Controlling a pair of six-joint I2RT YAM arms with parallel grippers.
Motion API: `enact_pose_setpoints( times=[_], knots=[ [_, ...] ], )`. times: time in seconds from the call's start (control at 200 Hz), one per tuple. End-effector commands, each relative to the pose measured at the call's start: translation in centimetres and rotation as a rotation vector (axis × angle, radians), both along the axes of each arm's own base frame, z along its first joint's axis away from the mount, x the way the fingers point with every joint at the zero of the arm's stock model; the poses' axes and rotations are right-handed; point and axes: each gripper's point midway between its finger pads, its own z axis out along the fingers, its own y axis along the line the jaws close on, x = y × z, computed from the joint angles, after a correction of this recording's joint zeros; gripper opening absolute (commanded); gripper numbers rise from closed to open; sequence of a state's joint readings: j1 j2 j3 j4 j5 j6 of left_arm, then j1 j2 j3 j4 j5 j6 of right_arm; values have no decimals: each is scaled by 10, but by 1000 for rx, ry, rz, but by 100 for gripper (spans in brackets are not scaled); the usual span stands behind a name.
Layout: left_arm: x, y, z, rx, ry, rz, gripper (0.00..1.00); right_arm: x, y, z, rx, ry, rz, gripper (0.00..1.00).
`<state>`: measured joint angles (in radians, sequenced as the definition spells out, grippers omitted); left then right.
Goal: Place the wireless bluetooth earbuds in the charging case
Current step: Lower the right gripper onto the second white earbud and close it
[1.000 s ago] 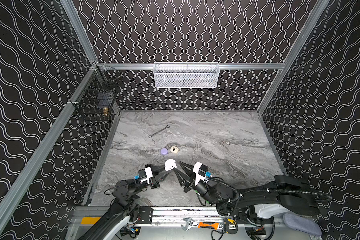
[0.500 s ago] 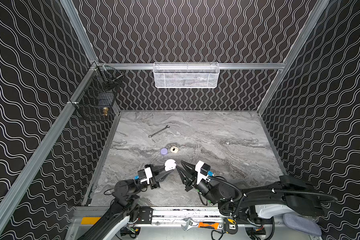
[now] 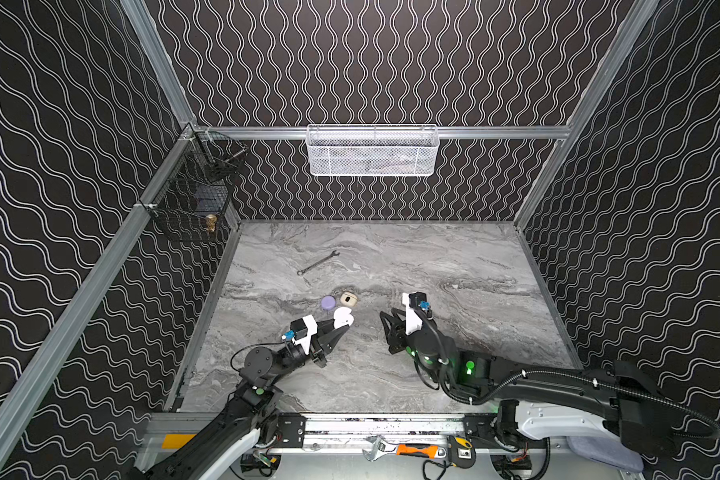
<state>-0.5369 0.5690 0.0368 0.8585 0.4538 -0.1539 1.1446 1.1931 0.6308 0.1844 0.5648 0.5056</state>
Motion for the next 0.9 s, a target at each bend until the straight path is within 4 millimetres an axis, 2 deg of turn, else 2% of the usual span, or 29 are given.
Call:
enact_pose_setpoints(
  times=[0.0,0.065,0.145,0.365,0.475,0.581,0.606,0.731,0.896],
  knots=[
    [7,6,-4,-6,7,54,0,-13,-14,-68,-137,296,49,46],
    [8,4,-10,8,22,48,0,-12,-14,-87,-195,389,67,46],
    [6,4,-14,14,30,42,0,-10,-12,-100,-264,440,72,48],
    [4,7,-19,20,39,50,0,9,-12,-112,-391,519,63,57],
    [4,8,-24,25,48,55,0,19,-11,-117,-398,569,70,56],
    [3,8,-21,20,41,53,0,20,-15,-134,-429,623,81,54],
    [3,8,-21,19,41,50,0,26,-10,-129,-418,617,84,53],
    [4,7,-20,28,41,52,0,28,-9,-143,-448,668,99,42],
    [8,11,-20,31,41,88,0,25,3,-154,-465,713,163,41]
  ],
)
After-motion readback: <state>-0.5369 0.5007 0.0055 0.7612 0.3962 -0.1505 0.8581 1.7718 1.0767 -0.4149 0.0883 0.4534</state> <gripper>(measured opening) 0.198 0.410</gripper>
